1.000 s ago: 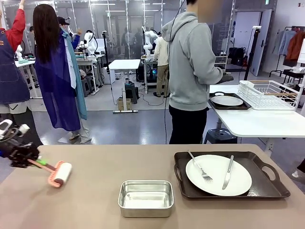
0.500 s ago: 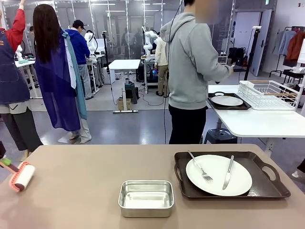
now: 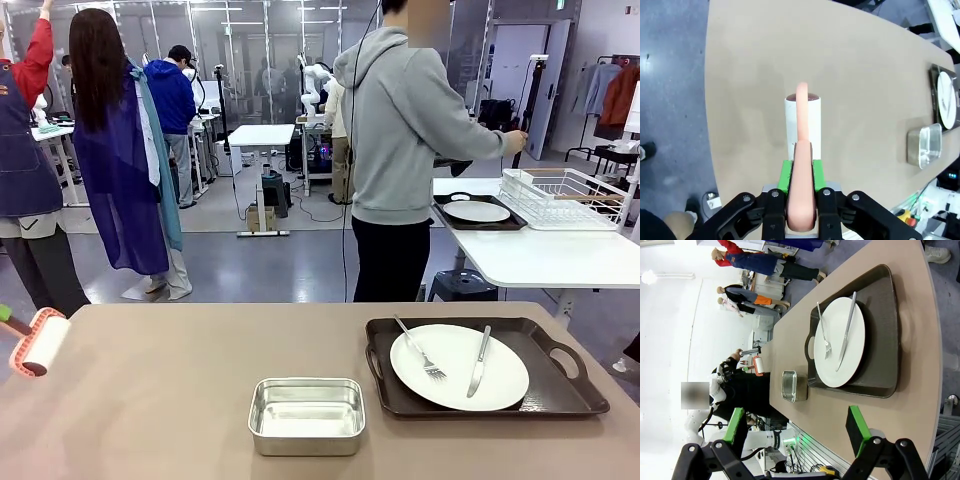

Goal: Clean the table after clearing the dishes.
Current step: When the left (or right) Handle tray is removed, use the left hand (or right hand) to clean the left (or right) side of the table with the Lint Roller, then place the Lint Roller back on top of the Airtight Container.

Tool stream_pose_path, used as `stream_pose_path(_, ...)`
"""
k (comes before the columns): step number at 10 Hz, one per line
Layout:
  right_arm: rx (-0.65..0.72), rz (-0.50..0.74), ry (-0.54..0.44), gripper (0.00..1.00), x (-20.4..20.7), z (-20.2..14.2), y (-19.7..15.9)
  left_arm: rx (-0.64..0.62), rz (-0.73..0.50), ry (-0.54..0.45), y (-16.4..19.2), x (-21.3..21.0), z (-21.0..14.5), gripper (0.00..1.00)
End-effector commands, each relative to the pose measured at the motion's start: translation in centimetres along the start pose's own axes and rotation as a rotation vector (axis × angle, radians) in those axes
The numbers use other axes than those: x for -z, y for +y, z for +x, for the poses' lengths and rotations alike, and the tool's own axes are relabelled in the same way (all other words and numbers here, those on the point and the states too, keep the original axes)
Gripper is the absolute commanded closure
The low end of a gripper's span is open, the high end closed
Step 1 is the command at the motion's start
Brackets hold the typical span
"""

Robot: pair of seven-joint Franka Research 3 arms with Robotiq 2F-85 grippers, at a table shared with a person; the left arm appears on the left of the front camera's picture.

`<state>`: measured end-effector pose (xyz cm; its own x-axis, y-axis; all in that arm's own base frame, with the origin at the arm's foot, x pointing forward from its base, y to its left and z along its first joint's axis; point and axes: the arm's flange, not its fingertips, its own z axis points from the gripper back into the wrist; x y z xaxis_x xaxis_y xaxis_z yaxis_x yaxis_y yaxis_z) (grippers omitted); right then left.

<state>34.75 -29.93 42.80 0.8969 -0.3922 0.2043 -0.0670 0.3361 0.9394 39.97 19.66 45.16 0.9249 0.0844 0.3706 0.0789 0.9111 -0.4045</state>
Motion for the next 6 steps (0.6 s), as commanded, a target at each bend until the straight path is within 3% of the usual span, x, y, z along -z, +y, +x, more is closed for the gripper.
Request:
stream_pose_path(1,-0.014,0.012,0.0,0.0,0.02,-0.2,0.07,-0.03,0.021,0.043,2.06,1.94,1.15,0.8)
stream_pose_path(6,-0.014,0.012,0.0,0.0,0.02,-0.2,0.07,-0.03,0.021,0.043,2.06,1.94,1.15,0.8)
